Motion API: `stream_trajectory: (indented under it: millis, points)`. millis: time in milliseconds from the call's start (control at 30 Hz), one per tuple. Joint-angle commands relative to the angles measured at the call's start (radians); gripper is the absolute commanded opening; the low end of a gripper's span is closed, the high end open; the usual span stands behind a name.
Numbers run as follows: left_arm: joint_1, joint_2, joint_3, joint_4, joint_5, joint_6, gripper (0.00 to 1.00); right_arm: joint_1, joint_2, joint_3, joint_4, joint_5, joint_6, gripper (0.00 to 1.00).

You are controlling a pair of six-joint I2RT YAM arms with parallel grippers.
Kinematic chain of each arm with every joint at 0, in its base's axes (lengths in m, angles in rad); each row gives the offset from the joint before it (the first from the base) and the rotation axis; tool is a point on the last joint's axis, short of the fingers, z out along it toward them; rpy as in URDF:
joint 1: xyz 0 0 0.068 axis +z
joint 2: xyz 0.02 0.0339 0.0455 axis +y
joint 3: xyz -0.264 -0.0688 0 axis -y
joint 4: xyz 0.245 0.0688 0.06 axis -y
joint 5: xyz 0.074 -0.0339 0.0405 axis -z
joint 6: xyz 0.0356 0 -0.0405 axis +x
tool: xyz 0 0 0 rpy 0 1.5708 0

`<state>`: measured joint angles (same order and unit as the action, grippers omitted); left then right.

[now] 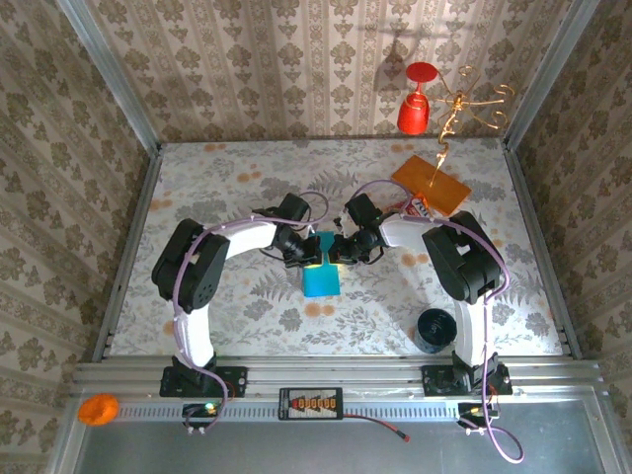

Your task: Fold a paper plane with a square sheet of paper (pick it up from the middle)

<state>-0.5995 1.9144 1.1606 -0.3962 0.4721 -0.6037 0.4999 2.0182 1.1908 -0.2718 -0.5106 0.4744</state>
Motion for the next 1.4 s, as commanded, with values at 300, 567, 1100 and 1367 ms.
stream_trajectory:
  millis: [300, 567, 1100, 1367]
  points:
    - [0.137, -0.01, -0.141, -0.054, 0.012, 0.171, 0.0, -0.006, 0.161, -0.069, -0.306, 0.347, -0.012, 0.04]
    - [0.223, -0.136, -0.144, -0.058, 0.046, 0.18, 0.0, -0.005, 0.162, -0.075, -0.306, 0.351, -0.012, 0.04]
    - [0.054, 0.0, -0.078, 0.243, 0.082, -0.051, 0.0, -0.008, 0.179, -0.083, -0.31, 0.354, -0.01, 0.04]
    - [0.195, -0.015, -0.207, 0.328, 0.077, -0.042, 0.0, -0.016, 0.184, -0.089, -0.31, 0.366, -0.015, 0.04]
